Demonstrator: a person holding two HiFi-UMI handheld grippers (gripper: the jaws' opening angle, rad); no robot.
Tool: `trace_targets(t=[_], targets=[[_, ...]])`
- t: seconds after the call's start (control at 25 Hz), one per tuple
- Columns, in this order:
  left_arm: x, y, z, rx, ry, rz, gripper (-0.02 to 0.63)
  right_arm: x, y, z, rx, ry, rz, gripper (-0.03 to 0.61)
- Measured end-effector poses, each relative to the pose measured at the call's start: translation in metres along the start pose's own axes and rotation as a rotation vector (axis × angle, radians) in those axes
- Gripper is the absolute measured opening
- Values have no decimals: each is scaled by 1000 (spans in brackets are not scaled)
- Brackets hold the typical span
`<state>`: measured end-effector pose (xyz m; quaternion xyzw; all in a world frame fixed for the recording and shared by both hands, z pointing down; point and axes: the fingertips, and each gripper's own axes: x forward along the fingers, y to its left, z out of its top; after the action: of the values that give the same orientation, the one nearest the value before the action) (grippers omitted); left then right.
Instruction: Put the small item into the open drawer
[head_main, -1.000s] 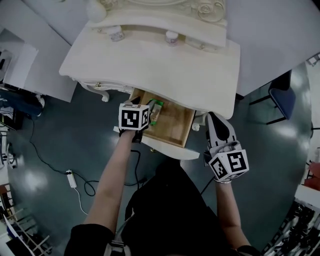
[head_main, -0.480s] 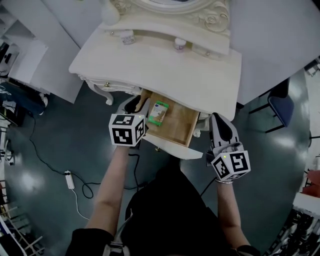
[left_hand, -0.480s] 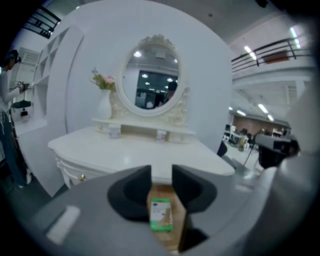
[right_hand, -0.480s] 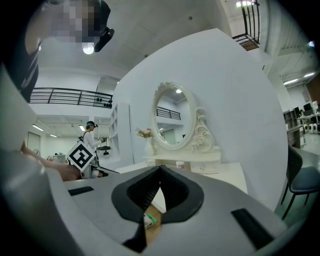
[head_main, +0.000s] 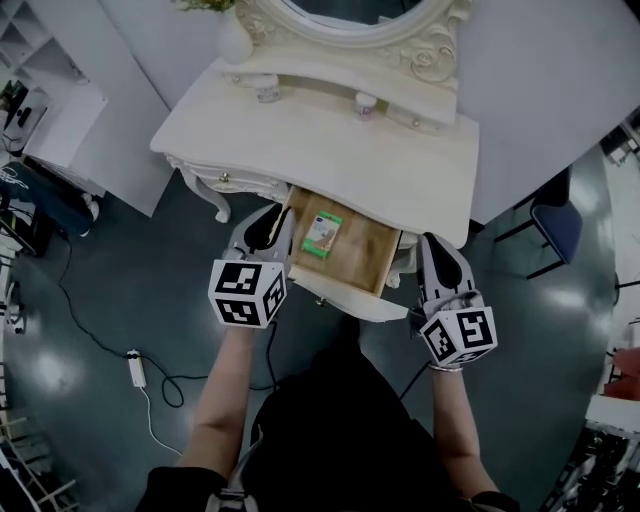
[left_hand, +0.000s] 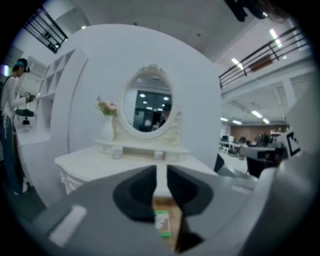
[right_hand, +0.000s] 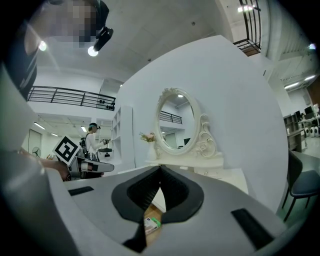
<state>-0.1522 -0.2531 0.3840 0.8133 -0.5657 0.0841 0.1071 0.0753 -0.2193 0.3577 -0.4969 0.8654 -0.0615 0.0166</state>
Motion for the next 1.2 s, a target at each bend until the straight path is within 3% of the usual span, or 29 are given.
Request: trace_targets(t=[0.36,1.2], targets=[[-36,4,9,-6,-69,34,9,-13,11,13,-17,-43,-19,-3],[-76,-8,20,-16,-134,38,8,-38,25,22,-54,-79,-20,-5]])
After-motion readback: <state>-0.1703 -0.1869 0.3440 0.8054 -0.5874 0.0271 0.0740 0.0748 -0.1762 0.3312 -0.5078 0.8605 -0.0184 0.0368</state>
